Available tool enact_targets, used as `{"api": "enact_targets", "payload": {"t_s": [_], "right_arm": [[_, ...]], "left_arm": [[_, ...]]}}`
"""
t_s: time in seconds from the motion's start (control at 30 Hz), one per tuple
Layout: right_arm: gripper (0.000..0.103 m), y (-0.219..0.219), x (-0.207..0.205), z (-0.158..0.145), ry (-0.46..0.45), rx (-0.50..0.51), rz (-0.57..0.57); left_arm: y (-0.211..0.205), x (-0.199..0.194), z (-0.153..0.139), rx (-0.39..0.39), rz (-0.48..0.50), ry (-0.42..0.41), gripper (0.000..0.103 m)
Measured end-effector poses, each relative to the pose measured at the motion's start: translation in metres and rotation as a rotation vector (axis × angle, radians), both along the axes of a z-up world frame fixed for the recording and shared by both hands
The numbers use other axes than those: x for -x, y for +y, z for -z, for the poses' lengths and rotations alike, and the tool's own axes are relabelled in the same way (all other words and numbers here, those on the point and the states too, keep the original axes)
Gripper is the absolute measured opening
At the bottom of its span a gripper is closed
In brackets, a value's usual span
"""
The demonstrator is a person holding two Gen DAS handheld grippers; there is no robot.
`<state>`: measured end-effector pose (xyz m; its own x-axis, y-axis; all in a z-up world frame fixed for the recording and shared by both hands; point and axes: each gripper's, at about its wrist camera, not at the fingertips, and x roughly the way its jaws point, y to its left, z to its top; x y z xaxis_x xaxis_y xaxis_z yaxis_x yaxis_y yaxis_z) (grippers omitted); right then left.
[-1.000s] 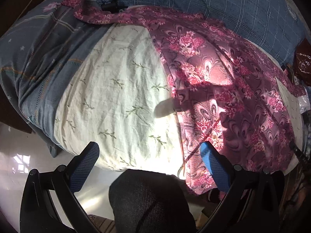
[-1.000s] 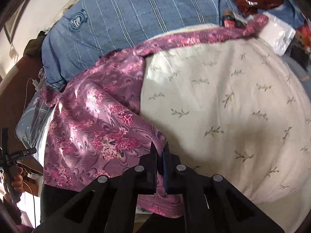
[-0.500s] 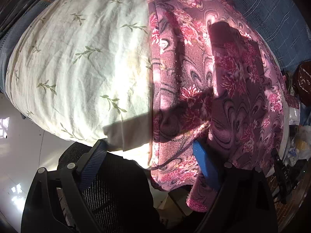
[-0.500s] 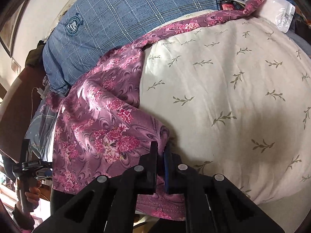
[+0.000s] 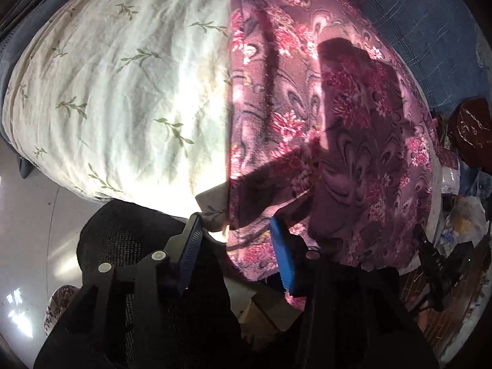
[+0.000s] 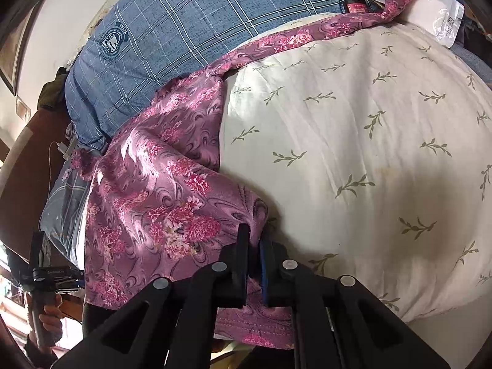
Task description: Fold small clothes
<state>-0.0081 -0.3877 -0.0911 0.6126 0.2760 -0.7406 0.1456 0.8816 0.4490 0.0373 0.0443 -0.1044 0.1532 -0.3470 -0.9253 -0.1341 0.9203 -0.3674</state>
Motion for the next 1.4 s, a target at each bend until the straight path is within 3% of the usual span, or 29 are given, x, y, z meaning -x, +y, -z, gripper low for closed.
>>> {"api": "enact_targets", "payload": {"t_s": [0.13,0.2,0.23,0.27,0.3,0.47,0.6,0.73,0.8,0.9,1.03,1.17,1.27,1.3,1.4], "right_arm": [[0.007,0.0,-0.001,0.0,0.004,0.003,-0.003],[0.007,0.001,0.0,0.0,0.005,0.006,-0.003],[0.007,0.001,0.0,0.0,0.004,0.006,-0.004],[0.007,0.001,0.0,0.0,0.004,0.007,-0.006],[0.007,0.001,-0.001,0.0,0.005,0.008,-0.007],[0.006,0.006,-0.001,-0.003,0.001,0.05,-0.025],[0.005,0.018,0.005,-0.014,-0.008,0.068,-0.072],[0.004,0.026,0.018,-0.036,-0.036,-0.035,-0.11],[0.004,0.028,0.027,-0.046,-0.066,-0.082,-0.118],[0.004,0.03,0.031,-0.045,-0.053,-0.098,-0.123],[0.003,0.034,0.025,-0.007,0.108,-0.029,-0.107],[0.009,0.039,0.024,-0.001,0.163,0.024,-0.126],[0.009,0.034,0.024,-0.025,0.092,0.075,-0.103],[0.01,0.033,0.022,-0.033,0.066,0.083,-0.095],[0.012,0.031,0.006,-0.047,-0.005,0.065,-0.08]], "left_arm": [[-0.013,0.007,0.002,0.036,0.028,0.02,0.048],[-0.013,0.002,0.007,0.028,0.02,0.035,0.036],[-0.011,0.001,0.008,0.029,0.015,0.038,0.025],[-0.007,0.003,0.006,0.055,0.02,0.038,0.004],[0.003,0.003,0.002,0.103,0.024,0.036,0.003],[0.014,0.013,-0.025,0.09,0.002,-0.047,0.002],[0.05,0.009,-0.052,0.067,-0.089,-0.14,0.002],[0.101,0.011,-0.071,0.11,-0.19,-0.176,0.002],[0.117,0.019,-0.076,0.092,-0.226,-0.192,0.002],[0.129,0.026,-0.061,0.04,-0.238,-0.157,0.002],[0.13,0.025,-0.014,0.044,-0.249,-0.03,0.003],[0.141,0.028,-0.021,0.028,-0.242,-0.057,0.003],[0.149,0.027,-0.05,-0.045,-0.247,-0.159,0.004],[0.149,0.025,-0.06,-0.054,-0.244,-0.192,0.005],[0.141,0.008,-0.079,-0.043,-0.223,-0.262,0.031]]}}
